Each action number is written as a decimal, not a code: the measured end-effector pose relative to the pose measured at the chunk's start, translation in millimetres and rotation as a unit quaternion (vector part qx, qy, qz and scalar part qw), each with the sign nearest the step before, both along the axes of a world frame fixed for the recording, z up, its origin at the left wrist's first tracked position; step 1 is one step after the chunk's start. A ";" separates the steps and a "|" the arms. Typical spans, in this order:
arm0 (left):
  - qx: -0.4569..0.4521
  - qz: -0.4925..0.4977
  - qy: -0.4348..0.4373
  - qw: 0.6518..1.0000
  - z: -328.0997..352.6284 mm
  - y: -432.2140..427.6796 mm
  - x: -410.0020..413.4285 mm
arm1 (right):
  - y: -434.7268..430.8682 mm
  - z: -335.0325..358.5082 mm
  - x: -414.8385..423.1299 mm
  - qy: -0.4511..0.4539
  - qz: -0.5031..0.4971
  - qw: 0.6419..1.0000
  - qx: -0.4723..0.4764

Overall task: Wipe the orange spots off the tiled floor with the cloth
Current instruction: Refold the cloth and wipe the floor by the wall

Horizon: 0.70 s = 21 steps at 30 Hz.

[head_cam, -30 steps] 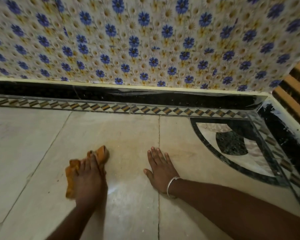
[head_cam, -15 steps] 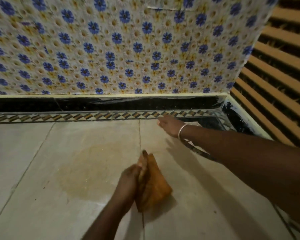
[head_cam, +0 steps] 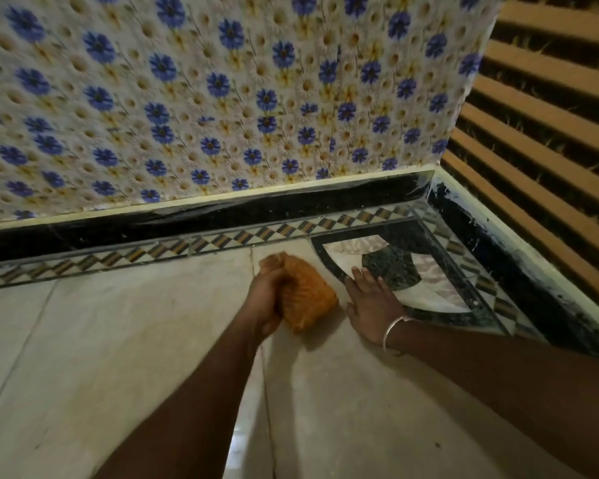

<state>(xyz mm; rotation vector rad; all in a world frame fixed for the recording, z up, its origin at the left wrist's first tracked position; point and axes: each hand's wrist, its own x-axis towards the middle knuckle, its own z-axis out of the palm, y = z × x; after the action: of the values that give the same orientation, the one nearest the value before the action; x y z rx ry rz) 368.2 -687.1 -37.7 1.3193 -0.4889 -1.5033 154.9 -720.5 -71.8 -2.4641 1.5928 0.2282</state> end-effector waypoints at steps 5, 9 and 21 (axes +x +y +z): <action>0.026 0.126 -0.444 0.887 -36.5 -50.7 18.1 | -3.9 -35.4 21.7 -0.069 -0.016 0.994 -0.086; -0.118 -0.190 -0.704 0.674 -74.4 -54.1 -0.1 | -21.4 -63.6 27.9 -0.075 -0.045 0.991 -0.103; 0.027 -0.103 -0.743 0.661 -104.1 -52.2 26.8 | -25.2 -79.4 22.3 -0.077 -0.042 0.992 -0.086</action>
<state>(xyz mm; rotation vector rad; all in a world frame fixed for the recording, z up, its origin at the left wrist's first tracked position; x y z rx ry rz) 395.0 -739.4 -141.8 2.4110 -1.6379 -0.1891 177.2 -745.7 -151.2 -2.4611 1.7099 -0.1145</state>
